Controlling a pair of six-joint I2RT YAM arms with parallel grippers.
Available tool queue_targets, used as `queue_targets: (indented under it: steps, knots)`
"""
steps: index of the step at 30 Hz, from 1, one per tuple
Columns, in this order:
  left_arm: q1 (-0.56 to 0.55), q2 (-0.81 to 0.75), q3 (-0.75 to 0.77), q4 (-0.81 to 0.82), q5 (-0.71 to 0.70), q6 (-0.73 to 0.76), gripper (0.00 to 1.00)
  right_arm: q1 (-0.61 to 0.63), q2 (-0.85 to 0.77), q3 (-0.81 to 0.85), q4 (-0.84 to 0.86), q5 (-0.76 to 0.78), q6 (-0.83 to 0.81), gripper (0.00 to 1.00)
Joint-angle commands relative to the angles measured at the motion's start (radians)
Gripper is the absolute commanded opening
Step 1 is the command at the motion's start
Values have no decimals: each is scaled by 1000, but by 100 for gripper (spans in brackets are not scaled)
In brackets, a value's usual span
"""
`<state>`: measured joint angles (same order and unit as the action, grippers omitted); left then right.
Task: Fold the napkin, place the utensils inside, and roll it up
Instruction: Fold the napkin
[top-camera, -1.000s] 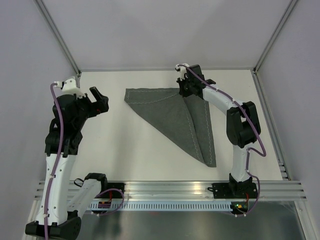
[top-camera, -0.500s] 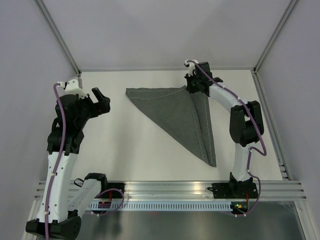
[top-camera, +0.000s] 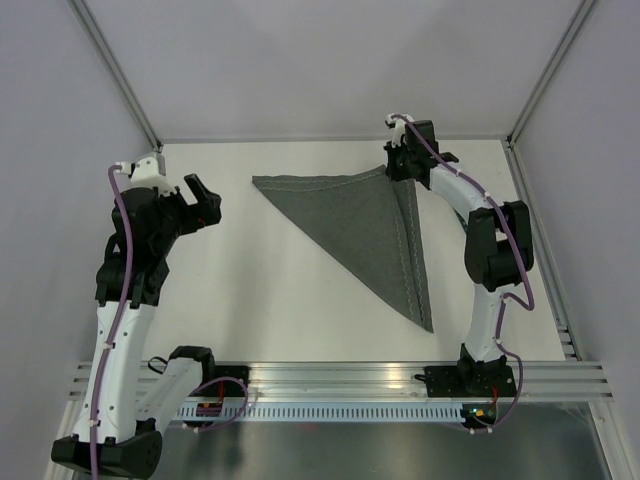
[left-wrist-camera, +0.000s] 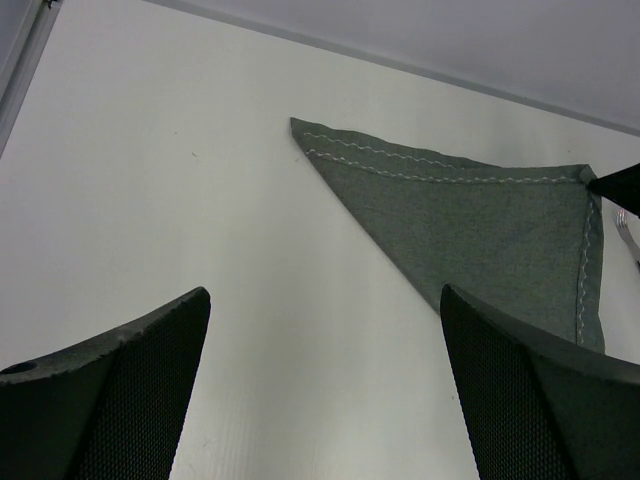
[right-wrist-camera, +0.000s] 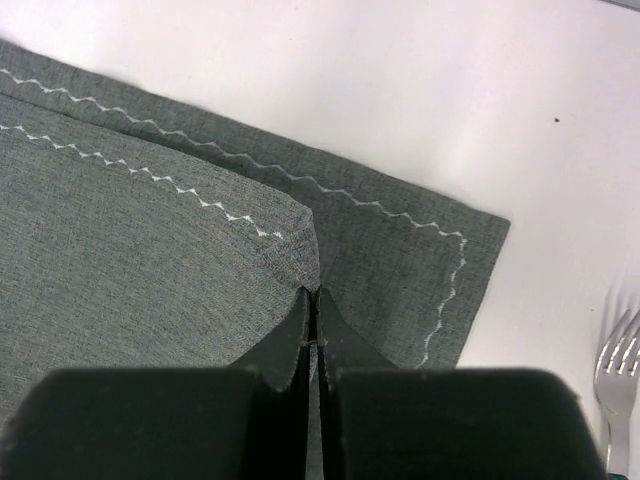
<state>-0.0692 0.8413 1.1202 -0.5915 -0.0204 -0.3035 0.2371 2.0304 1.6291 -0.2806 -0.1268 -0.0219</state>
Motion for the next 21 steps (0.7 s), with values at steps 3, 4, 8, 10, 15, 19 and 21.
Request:
queue_targets:
  steps: [3,4,8,10,15,19,21]
  knots:
    - [3,7,-5,39,16,-14,100,-36,4,15,55,-13,19,0]
    - [3,8,-5,39,16,-14,100,-39,5,14,58,-14,19,0]
    - [3,10,-5,42,16,-14,100,-56,5,14,61,-16,19,0]
    - [3,10,-7,41,16,-14,100,-62,13,15,64,-17,19,1]
    - [3,12,-11,41,14,-14,100,-74,25,26,64,-17,19,0]
    - [3,13,-13,41,16,-14,100,-84,37,31,69,-19,19,0]
    - [3,13,-13,41,16,-14,100,-90,40,32,72,-20,19,0]
